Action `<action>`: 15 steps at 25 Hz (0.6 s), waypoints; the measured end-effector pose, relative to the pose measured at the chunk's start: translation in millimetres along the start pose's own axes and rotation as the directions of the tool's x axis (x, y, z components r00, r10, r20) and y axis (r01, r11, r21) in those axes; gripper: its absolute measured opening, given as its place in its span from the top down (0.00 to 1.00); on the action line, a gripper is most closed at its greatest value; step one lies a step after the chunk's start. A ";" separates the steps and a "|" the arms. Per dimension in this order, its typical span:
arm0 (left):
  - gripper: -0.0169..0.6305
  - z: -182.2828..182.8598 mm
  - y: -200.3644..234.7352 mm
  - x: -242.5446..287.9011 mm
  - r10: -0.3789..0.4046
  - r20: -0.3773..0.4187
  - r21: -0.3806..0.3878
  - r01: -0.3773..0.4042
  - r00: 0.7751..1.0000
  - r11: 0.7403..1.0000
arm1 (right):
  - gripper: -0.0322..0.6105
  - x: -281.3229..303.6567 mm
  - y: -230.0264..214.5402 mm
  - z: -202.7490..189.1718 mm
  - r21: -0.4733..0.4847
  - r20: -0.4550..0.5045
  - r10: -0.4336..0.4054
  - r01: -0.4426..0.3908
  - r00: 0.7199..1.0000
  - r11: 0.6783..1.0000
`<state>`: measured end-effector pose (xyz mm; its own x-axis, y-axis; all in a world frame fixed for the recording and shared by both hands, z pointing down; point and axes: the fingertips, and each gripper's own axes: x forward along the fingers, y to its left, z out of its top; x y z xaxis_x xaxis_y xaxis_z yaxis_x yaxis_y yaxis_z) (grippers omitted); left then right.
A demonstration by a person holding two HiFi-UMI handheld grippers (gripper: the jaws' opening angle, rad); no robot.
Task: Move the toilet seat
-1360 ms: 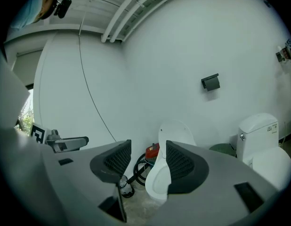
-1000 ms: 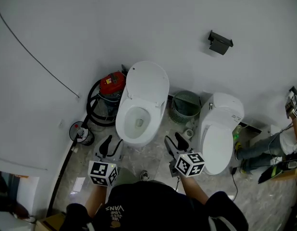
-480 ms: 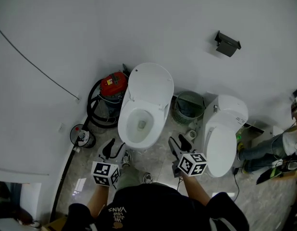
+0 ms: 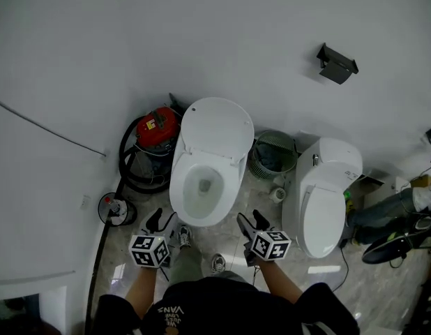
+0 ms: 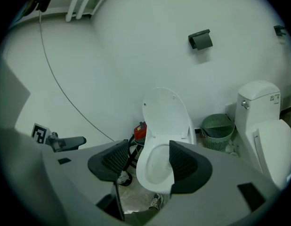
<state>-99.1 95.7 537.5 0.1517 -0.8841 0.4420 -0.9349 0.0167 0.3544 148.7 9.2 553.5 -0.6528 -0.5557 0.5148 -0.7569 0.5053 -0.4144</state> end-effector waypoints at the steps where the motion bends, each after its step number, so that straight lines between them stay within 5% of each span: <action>1: 0.63 -1.0 6.9 8.6 0.003 -0.014 -0.009 -0.003 1.000 1.000 | 0.55 8.0 -3.6 -2.8 0.012 -0.009 -0.012 0.013 1.000 1.000; 8: 0.60 -23.0 49.3 67.9 -0.011 -0.138 -0.069 0.002 0.990 0.998 | 0.54 59.6 -29.0 -23.3 0.069 -0.069 -0.095 0.100 0.993 0.993; 15: 0.60 -67.9 92.9 117.5 -0.017 -0.288 -0.091 -0.010 0.957 0.996 | 0.51 110.8 -58.0 -52.1 0.111 -0.147 -0.139 0.156 0.979 0.982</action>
<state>-146.4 25.1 678.3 0.2536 -0.7121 0.6547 -0.9032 0.0679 0.4238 121.8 -47.3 673.7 -0.5301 -0.5170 0.6721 -0.8478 0.3364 -0.4100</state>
